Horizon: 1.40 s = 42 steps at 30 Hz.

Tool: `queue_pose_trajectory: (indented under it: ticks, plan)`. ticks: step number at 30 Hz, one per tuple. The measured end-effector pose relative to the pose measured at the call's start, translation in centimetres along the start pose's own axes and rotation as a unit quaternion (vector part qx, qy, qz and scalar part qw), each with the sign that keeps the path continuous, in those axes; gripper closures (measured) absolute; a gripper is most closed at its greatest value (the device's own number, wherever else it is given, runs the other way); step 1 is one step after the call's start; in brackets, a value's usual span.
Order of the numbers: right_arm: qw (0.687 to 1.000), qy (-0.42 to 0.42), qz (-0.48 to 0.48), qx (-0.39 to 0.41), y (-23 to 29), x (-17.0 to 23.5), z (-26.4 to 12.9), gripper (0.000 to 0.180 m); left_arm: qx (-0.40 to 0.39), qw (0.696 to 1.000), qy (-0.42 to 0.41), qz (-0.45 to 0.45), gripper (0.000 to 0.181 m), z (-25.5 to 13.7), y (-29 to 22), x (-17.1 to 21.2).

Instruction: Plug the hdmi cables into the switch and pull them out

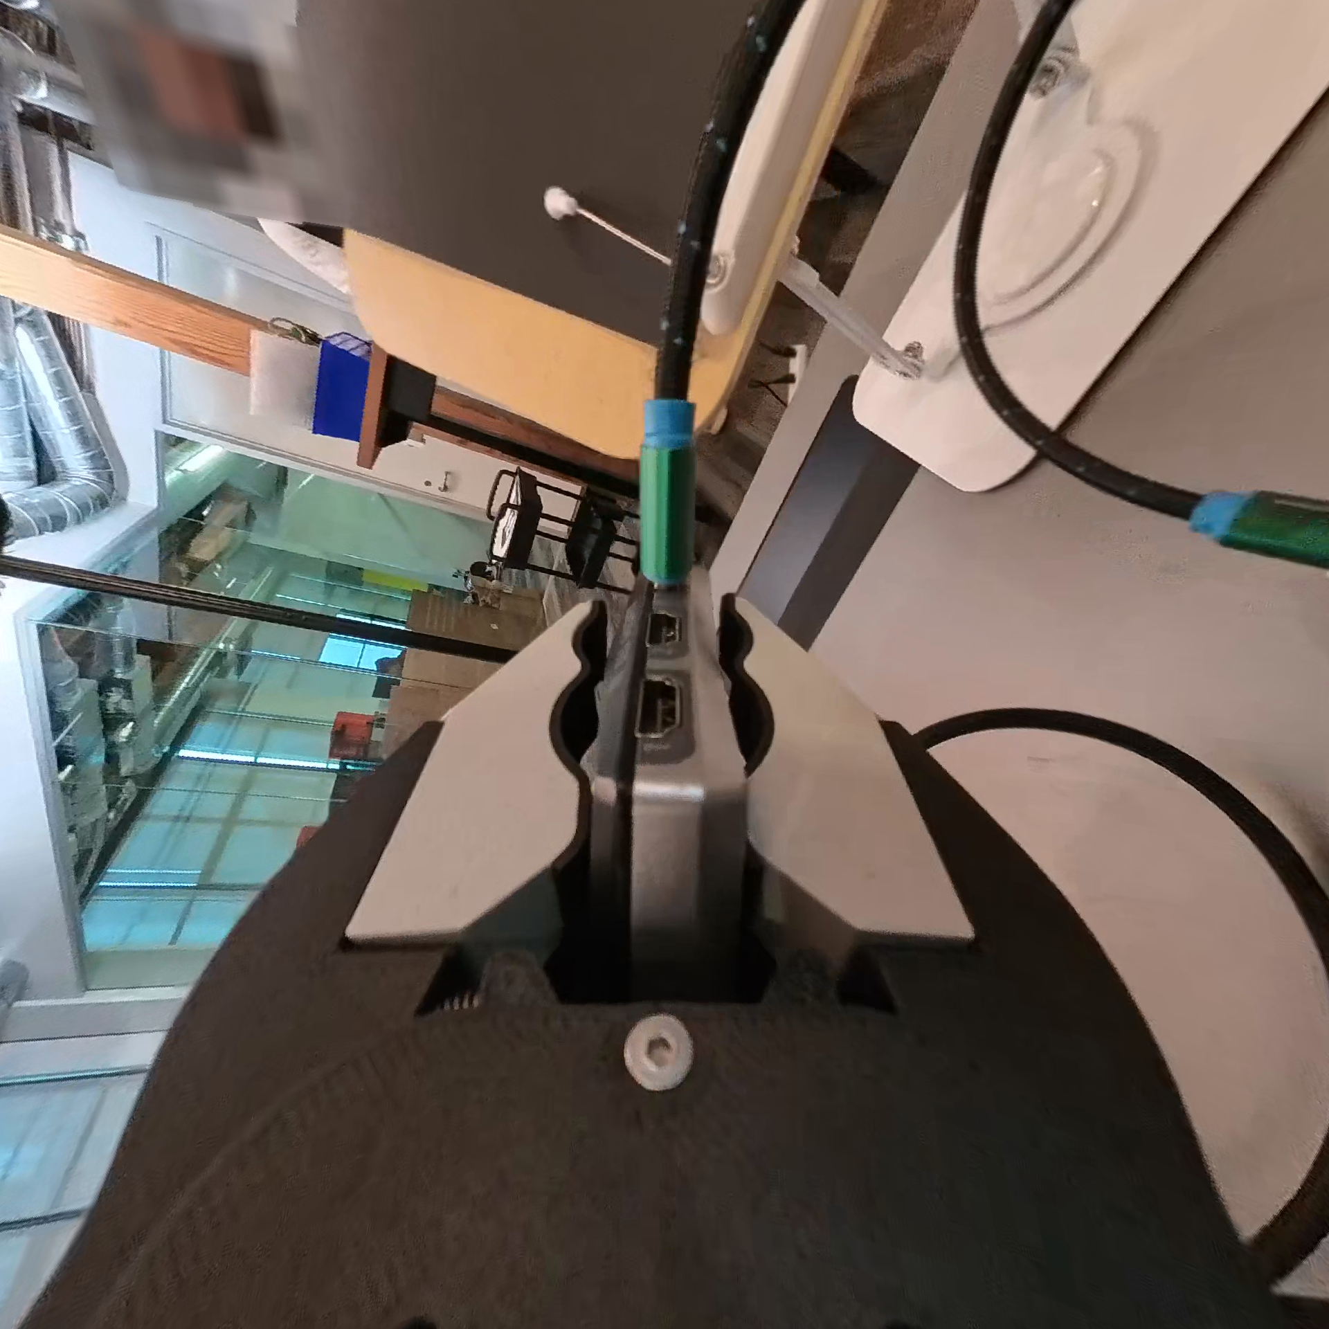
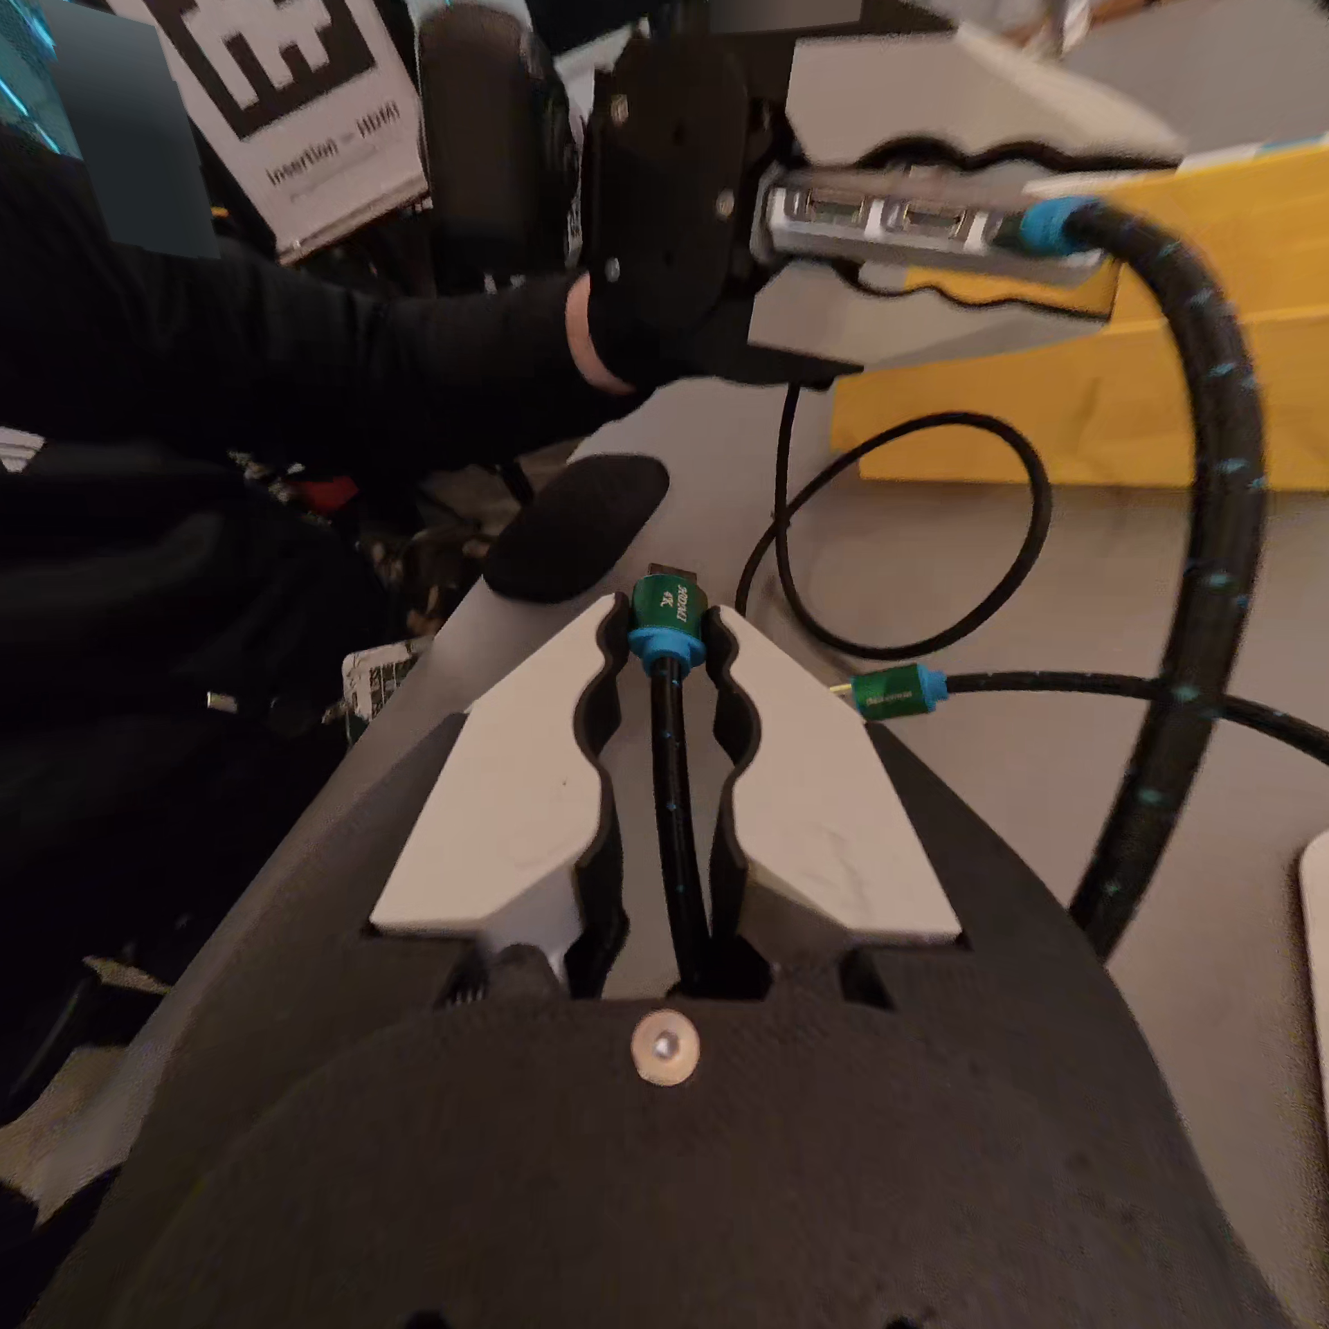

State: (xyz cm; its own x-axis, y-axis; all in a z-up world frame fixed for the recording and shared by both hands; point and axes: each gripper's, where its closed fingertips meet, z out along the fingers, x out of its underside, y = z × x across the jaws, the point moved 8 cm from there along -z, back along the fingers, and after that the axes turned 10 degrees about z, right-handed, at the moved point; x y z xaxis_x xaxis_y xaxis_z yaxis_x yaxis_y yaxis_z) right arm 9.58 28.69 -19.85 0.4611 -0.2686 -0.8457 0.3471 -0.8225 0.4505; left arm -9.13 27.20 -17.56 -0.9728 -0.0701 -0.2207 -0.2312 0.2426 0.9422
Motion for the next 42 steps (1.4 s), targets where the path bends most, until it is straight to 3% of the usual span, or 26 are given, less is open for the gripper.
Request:
queue_pose_trajectory:
  ticks: [6, 9, 15, 19, 23, 28, 34, 42]
  plan:
    - [0.995, 0.095, 0.031, 0.004, -1.2, 2.9, 0.9, 0.157, 0.024, 1.0, 0.001, 0.006, 0.149, 0.5, -1.3, 0.0]
    - [0.989, 0.139, 0.04, 0.003, -1.1, 4.0, 1.5, 0.125, 0.033, 0.999, -0.002, 0.005, 0.149, 0.6, -1.8, -0.1]
    - [0.984, 0.17, 0.05, 0.012, 0.3, 4.3, 0.3, 0.108, 0.042, 0.999, -0.005, 0.006, 0.149, 0.8, -2.8, -0.5]
    - [0.994, 0.097, 0.039, -0.009, 1.3, 2.8, -1.2, 0.074, 0.048, 0.999, -0.009, 0.012, 0.149, 1.0, -3.4, -1.0]
    - [0.998, 0.063, 0.014, -0.006, 2.4, 1.7, -3.3, 0.076, 0.047, 0.999, -0.011, 0.02, 0.149, 1.1, -3.6, -1.4]
    - [0.996, -0.05, -0.048, 0.06, 2.6, -1.9, -5.6, 0.116, 0.041, 0.998, -0.017, 0.036, 0.149, 1.0, -3.9, -2.1]
    - [0.973, -0.149, -0.067, 0.163, 0.5, -3.7, -6.5, 0.109, 0.025, 0.997, -0.033, 0.063, 0.149, 0.5, -4.3, -3.7]
    - [0.978, -0.09, -0.063, 0.179, -2.4, -1.9, -3.1, 0.12, 0.022, 0.994, -0.062, 0.084, 0.149, 0.1, -4.9, -5.8]
